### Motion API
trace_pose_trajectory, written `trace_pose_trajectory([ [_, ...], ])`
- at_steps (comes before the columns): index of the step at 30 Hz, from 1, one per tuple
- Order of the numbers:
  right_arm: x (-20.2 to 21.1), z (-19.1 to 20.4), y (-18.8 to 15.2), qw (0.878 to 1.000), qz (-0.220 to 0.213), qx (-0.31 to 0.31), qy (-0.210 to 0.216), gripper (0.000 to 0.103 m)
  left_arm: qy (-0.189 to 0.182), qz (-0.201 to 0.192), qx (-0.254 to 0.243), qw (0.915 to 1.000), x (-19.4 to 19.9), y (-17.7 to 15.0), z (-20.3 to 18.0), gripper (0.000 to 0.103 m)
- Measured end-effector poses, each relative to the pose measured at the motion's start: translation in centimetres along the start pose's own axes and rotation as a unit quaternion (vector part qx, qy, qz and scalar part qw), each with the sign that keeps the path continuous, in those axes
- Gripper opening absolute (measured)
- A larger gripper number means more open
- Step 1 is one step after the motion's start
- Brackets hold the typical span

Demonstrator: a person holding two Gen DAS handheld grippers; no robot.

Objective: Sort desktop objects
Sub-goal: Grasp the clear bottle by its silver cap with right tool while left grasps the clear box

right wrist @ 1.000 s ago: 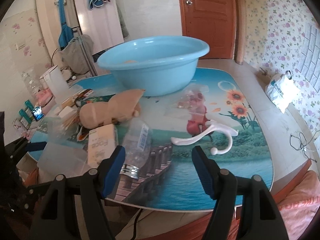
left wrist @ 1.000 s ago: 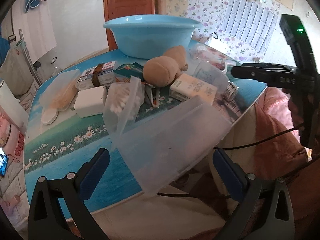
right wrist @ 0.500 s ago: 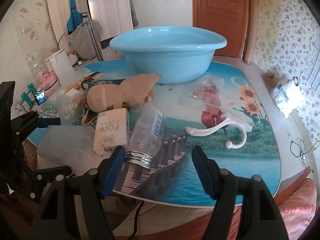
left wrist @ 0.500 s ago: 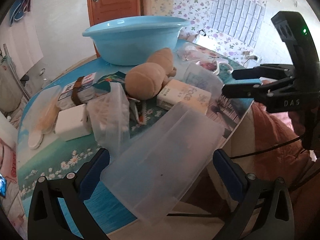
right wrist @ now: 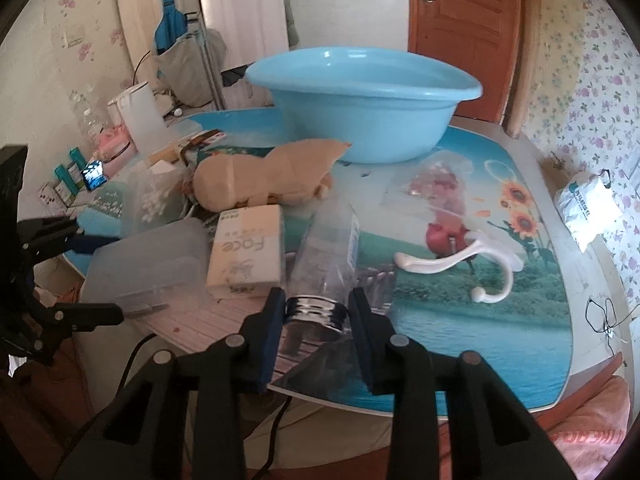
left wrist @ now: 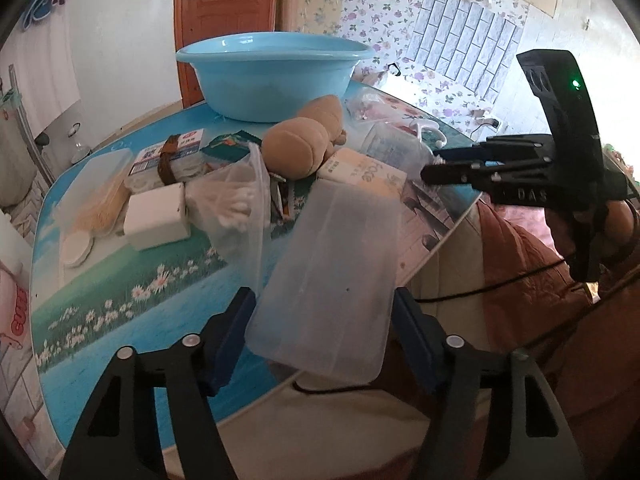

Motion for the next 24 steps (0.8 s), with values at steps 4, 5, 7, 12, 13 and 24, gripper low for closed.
trace_pose_trajectory([
  [4,0.5,-0.9,0.2,1.000,-0.004,-0.010,-0.006,0.032,-0.007,0.005,-0.010,0.9999,0.2,-0.2,-0.5,0.065],
  [5,0.6,-1.0,0.1,1.000,-0.004,-0.012,-0.008,0.032,-0.008,0.007,-0.013,0.9999,0.0,-0.1,-0.7,0.065],
  [7,0.6,-1.2,0.0,1.000,-0.001,-0.014,-0.009,0.032,-0.001,0.010,-0.022,0.9997,-0.5,0.1,-1.1,0.066],
  [12,0.3,-1.0,-0.2,1.000,0.006,-0.008,-0.010,0.032,0.010,0.011,-0.026,0.9996,-1.9,1.4,-1.8,0.066],
  [13,0.3,-1.0,-0.3,1.000,0.007,-0.008,-0.010,0.032,0.011,0.011,-0.023,0.9996,-2.1,1.6,-1.7,0.066],
  [24,-0.3,-0.9,-0.4,1.000,0.009,-0.008,-0.029,0.046,0.012,-0.011,-0.008,0.9998,-1.8,2.7,-2.5,0.062],
])
Point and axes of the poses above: each gripper's, at about its wrist camera, not at the fingertips, and x roughly against the way its jaws point, z to its left, y to its top, the point moved 2 cm from there along -x, roughly the way its jaws point, and after that the axes turned 7 degrees about y, right-handed, at the moved point
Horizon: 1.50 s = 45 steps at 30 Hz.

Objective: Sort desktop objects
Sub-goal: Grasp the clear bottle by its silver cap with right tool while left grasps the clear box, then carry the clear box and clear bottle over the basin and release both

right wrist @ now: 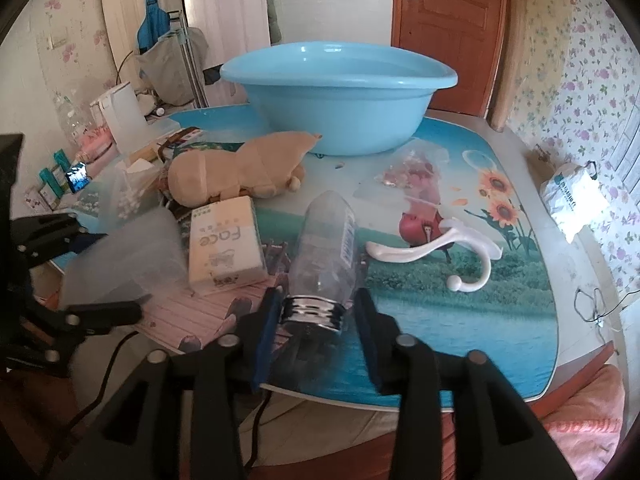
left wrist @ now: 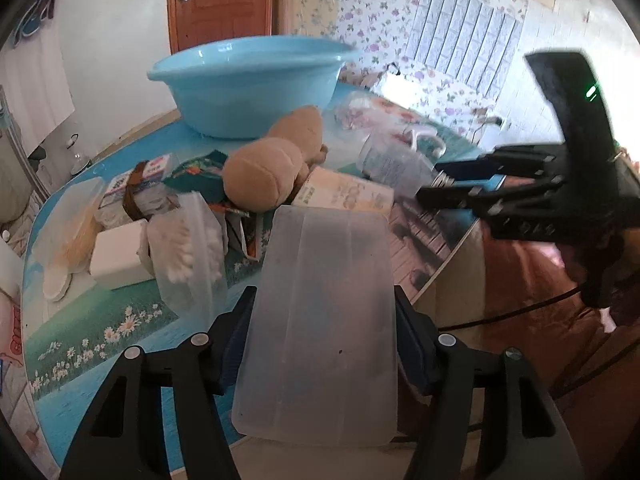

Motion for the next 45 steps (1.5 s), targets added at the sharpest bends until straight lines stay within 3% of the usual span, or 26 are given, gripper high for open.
trace_pose_trajectory([
  [7,-1.8,0.3,0.3,1.000,0.002,0.008,-0.010,0.048,0.012,-0.029,0.022,0.9993,2.3,0.8,1.4,0.062],
  [8,-1.8,0.2,0.3,1.000,0.000,0.008,-0.011,0.038,0.014,-0.031,0.024,0.9991,2.5,0.9,1.5,0.062],
  [11,-1.6,-0.1,0.4,1.000,-0.002,-0.001,0.000,0.038,0.020,-0.038,0.034,0.9985,3.0,1.4,2.0,0.062],
  [26,4.1,0.5,2.9,0.995,-0.090,0.003,0.035,0.038,0.033,-0.090,0.076,0.9925,4.7,4.8,3.0,0.062],
  [45,3.0,-1.9,9.4,0.990,-0.127,0.010,0.054,0.038,0.039,-0.095,0.055,0.9931,1.3,13.1,4.6,0.063],
])
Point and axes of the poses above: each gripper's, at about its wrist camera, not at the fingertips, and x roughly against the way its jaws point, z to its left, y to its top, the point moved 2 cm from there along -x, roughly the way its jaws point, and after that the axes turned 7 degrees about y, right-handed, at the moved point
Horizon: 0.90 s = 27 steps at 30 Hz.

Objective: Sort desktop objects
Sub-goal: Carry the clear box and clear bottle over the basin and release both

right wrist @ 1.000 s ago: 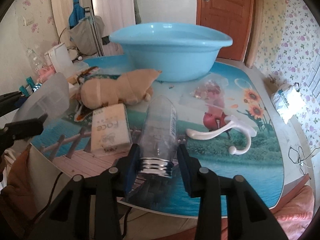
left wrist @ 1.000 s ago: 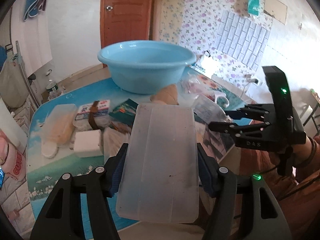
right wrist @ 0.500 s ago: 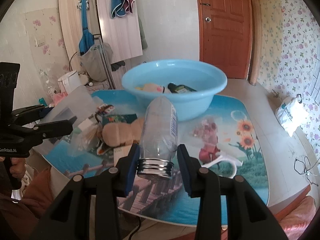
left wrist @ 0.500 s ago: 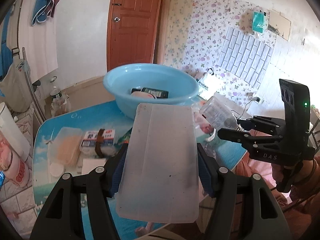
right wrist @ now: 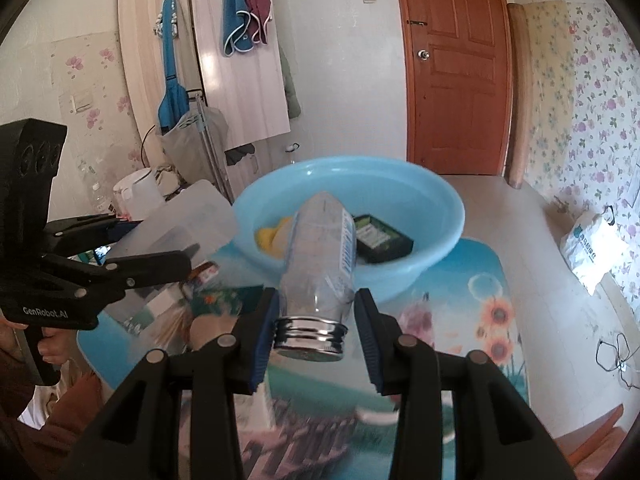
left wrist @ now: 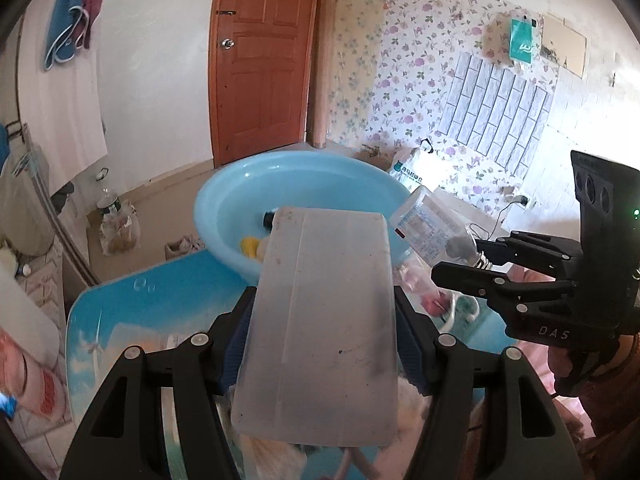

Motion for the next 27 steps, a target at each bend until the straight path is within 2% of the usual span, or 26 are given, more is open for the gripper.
trace_pose_trajectory([
  [4,-1.2,-1.1,1.2,1.000,0.002,0.000,-0.005,0.038,-0.007,-0.004,-0.013,0.9999,-1.6,1.8,-0.4,0.063],
  [15,-4.1,-3.6,2.5,1.000,0.013,-0.013,-0.006,0.038,-0.005,0.023,-0.014,0.9996,-7.8,4.5,-0.2,0.063],
  [24,-6.2,-4.8,3.0,1.000,0.014,-0.016,-0.010,0.039,0.004,0.021,-0.022,0.9995,-9.8,5.5,-0.2,0.063],
  [27,-6.3,-4.9,3.0,1.000,0.013,-0.014,-0.012,0.039,-0.001,0.030,-0.019,0.9994,-9.9,5.4,-0.2,0.070],
])
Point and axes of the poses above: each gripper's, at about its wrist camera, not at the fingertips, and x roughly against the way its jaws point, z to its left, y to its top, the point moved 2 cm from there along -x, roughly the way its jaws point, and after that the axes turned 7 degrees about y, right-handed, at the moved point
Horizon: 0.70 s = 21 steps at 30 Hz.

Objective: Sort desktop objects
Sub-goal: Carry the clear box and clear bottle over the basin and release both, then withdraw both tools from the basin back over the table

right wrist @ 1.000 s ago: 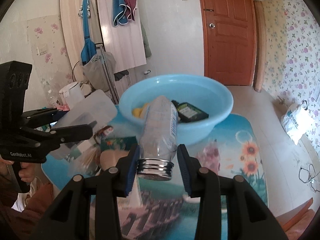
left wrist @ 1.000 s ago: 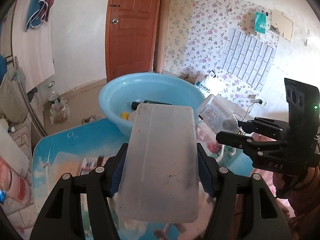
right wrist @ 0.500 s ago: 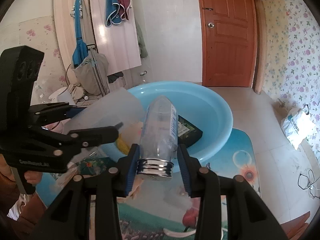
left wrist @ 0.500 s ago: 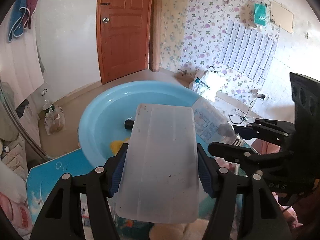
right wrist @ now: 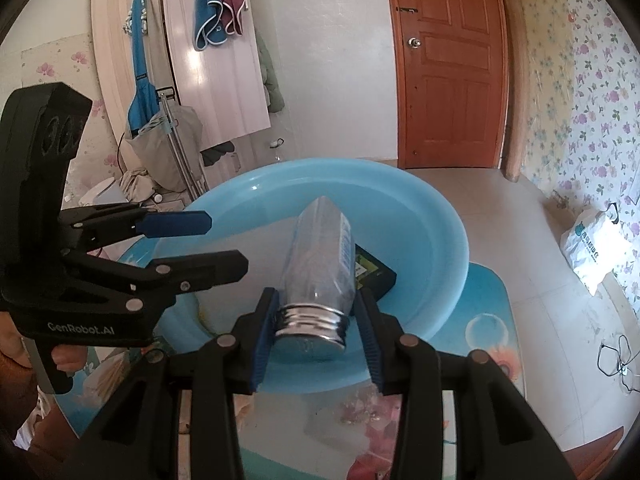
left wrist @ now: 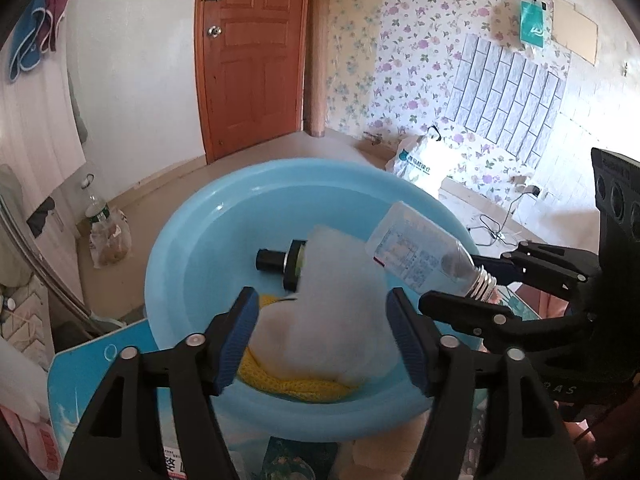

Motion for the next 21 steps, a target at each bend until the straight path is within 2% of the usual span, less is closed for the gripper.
trace_pose_trajectory([
  [6,0.3,0.7,-0.4,1.000,-0.001,0.014,-0.003,0.047,0.004,-0.006,0.001,1.0000,1.2,-0.8,0.0,0.074],
  [10,0.9,1.2,-0.7,1.000,-0.002,0.016,-0.005,0.047,0.012,-0.002,0.009,0.9999,2.2,-1.9,0.3,0.079],
  [16,2.5,2.5,-1.5,1.000,-0.006,0.019,-0.015,0.047,0.014,-0.006,0.020,0.9997,4.2,-3.3,0.9,0.096],
  [21,4.2,3.4,-2.1,1.000,-0.007,0.018,-0.017,0.047,0.013,-0.004,0.025,0.9996,5.6,-4.3,0.9,0.098],
])
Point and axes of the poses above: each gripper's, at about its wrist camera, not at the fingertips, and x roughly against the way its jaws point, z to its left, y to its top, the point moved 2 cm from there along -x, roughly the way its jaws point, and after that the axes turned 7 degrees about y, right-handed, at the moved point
